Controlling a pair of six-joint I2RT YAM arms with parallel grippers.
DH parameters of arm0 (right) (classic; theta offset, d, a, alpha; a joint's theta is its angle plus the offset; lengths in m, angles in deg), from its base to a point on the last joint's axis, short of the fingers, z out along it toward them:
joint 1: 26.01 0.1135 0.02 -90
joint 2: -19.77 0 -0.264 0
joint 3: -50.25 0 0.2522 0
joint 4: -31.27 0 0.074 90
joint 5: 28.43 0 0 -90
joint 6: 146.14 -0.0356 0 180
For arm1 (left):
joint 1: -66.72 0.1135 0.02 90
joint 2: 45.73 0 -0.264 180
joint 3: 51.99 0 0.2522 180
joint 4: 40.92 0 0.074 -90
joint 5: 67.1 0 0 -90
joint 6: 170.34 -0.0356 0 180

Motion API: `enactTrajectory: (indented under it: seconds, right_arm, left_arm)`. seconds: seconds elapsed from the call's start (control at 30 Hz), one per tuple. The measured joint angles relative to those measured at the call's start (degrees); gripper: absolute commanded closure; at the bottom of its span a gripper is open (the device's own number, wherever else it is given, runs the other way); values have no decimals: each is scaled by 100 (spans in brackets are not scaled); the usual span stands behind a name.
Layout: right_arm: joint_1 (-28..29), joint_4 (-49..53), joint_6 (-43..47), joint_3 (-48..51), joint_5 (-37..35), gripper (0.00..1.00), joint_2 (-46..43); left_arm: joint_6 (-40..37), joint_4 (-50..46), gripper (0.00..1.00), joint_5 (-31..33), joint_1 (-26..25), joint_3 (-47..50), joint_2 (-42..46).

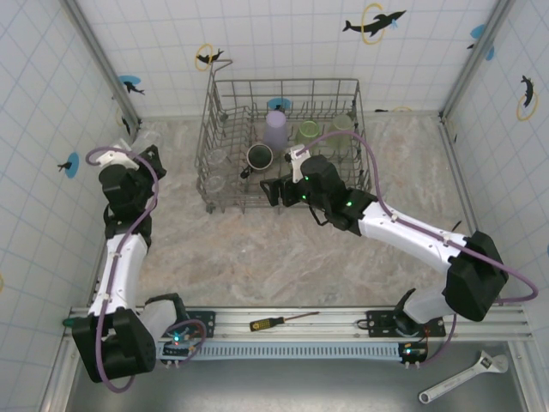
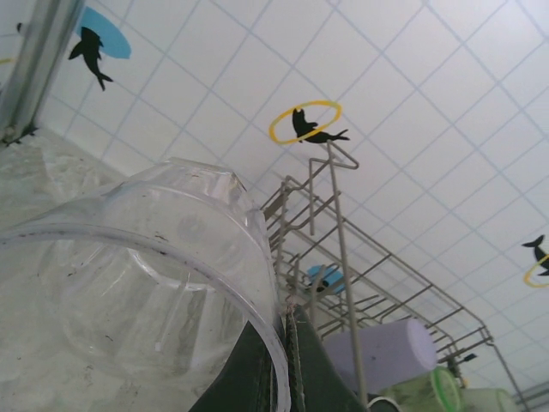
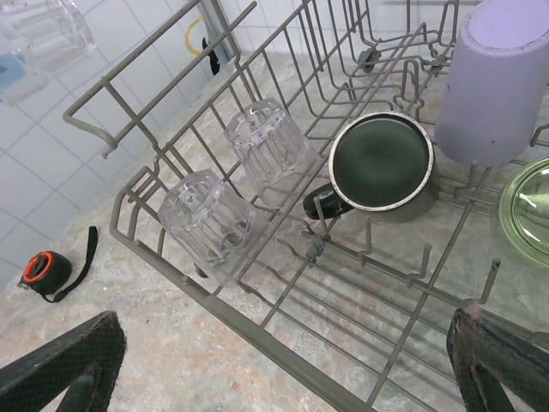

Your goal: Load the cups into the dish rack

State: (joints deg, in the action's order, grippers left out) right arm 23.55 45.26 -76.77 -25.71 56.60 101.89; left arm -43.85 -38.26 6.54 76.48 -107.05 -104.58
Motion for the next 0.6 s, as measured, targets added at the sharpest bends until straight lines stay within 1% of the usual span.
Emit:
enactTrajectory:
  seconds: [0.43, 0.6]
  right_arm:
    - [-24, -4, -46, 0, 74, 0, 11]
    - [-131, -55, -133, 0, 225, 0, 22]
  left_arm:
    - [1075, 960, 100, -1012, -2, -291, -105]
    - [1283, 1224, 100, -1244, -162, -291, -142]
